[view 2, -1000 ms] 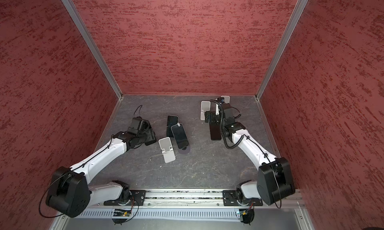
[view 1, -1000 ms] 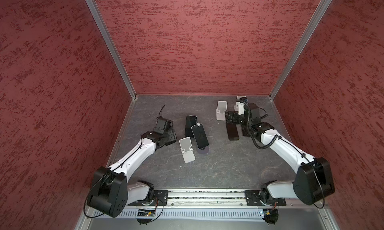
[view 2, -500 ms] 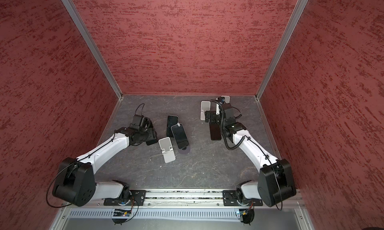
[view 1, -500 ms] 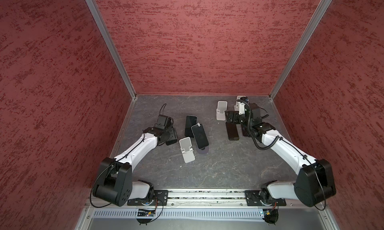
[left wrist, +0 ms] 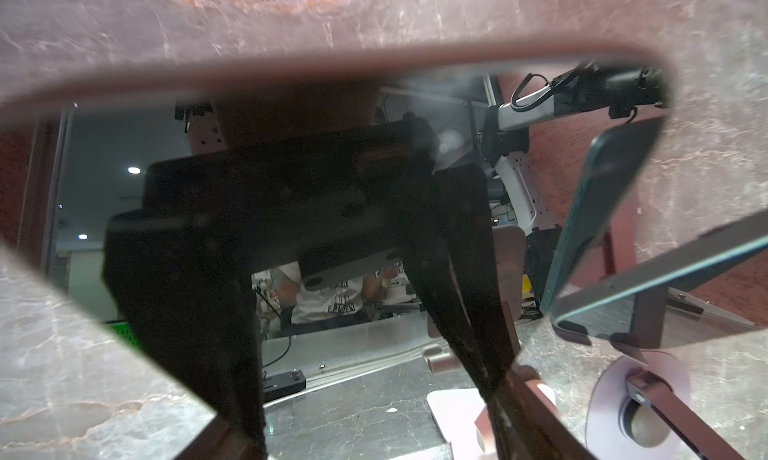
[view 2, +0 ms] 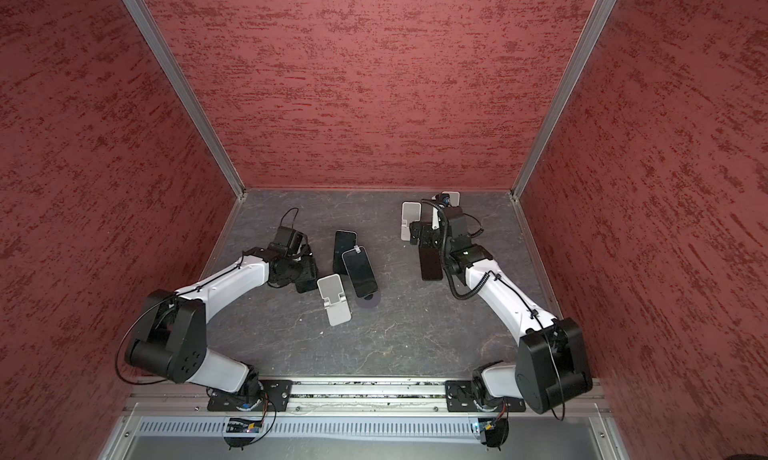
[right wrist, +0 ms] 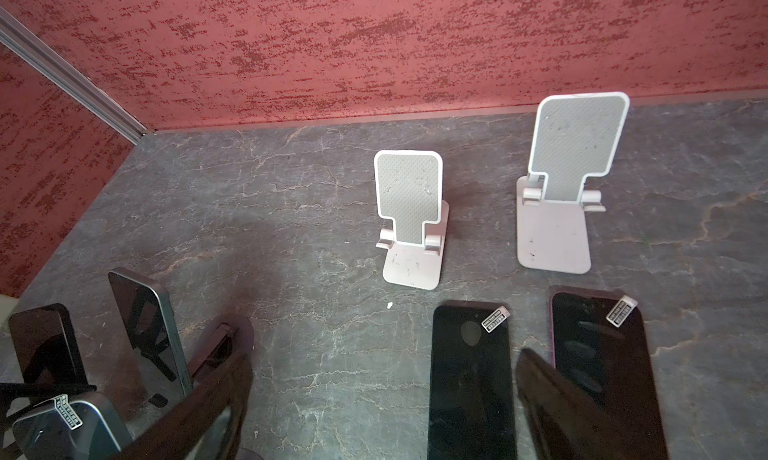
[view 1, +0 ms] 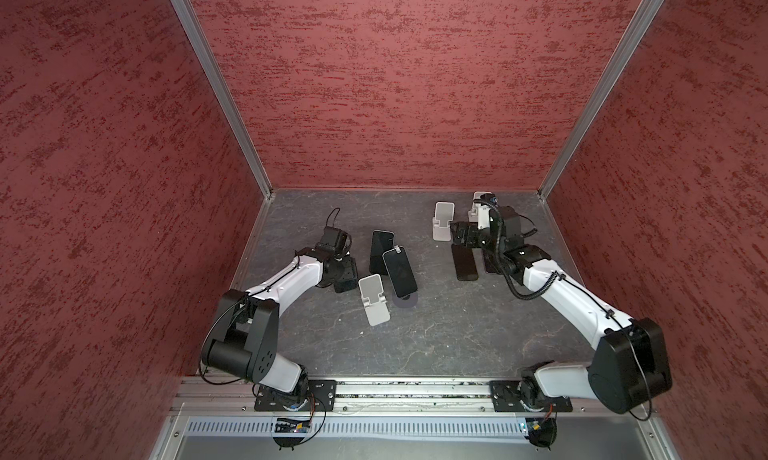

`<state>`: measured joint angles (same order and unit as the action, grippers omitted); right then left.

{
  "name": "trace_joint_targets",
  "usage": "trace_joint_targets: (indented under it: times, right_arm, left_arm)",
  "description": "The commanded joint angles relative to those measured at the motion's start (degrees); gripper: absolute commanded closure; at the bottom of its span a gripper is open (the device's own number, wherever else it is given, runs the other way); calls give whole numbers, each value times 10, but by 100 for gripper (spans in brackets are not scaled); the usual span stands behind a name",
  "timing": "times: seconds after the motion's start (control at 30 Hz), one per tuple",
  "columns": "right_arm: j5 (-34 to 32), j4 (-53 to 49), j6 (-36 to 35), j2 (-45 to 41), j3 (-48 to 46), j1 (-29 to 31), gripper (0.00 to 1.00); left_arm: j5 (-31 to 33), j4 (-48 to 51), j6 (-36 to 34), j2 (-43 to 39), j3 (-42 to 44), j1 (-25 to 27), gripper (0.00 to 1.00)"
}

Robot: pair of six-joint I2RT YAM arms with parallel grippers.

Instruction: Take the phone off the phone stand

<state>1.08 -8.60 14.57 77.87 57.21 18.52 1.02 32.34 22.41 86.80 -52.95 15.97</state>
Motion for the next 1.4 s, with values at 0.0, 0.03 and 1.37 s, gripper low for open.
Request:
trace_joint_targets:
  times: [0.0, 0.03, 1.37]
  right_arm:
    - [3, 10, 1, -11, 3, -3, 1]
    - [4, 10, 1, -11, 3, -2, 1]
    - [3, 8, 8, -17, 0, -2, 1]
  left_arm:
    - [-9, -12, -8, 11, -21, -5, 37]
    - [-10, -12, -7, 15, -22, -5, 37]
    - [-54, 32, -80, 159, -96, -14, 37]
